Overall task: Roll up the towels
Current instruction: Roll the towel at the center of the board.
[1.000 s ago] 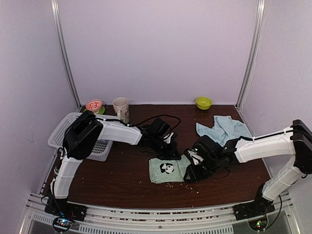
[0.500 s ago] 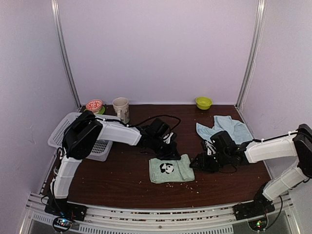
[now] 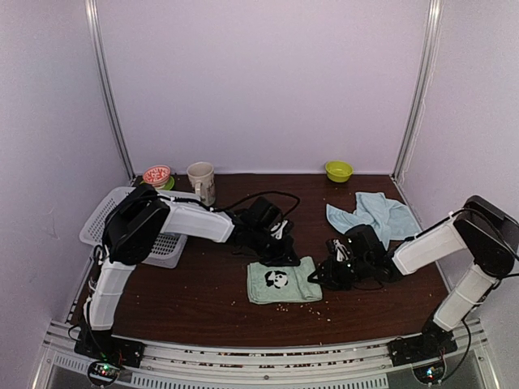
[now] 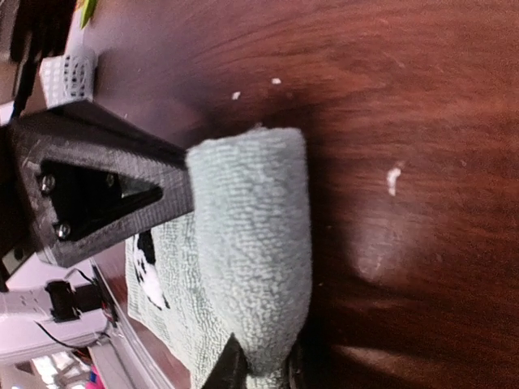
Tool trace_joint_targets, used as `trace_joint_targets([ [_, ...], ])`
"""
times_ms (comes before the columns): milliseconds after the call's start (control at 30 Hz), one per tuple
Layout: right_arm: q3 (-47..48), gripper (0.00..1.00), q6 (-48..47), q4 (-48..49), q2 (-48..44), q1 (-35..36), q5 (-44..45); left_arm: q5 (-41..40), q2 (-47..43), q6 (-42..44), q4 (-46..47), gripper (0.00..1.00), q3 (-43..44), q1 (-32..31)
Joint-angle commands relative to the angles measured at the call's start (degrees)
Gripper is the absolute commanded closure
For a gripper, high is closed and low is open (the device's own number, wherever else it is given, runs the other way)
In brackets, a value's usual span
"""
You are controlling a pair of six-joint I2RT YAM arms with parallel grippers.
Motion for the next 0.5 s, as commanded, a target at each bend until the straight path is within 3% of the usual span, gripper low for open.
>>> trace_joint_targets([
  [0, -0.64, 0.93, -0.55, -2.07, 1.14, -0.14, -0.08, -3.73, -0.49, 1.33, -5.24, 1.0, -2.72, 0.78],
  [67, 0.9, 1.0, -3.41, -6.89, -0.14, -0.22, 1.28, -3.41, -1.68, 2.48, -5.64, 1.0, -2.8, 0.77],
  [200, 6.38, 1.0, -12.05, -23.01, -3.44, -0.45, 5.97, -4.69, -6.98, 5.16, -7.22, 0.99, -5.32, 0.77],
  [367, 15.02, 1.0, -23.02, -40.37, -4.17, -0.49, 13.64, -6.67, -13.84, 8.15, -9.63, 0.71, -9.88, 0.77],
  [467, 18.9, 1.0, -26.55, -46.84, -3.63, -0.41, 18.0, -8.8, -16.72, 10.15, -11.3, 0.67, -12.03, 0.76],
])
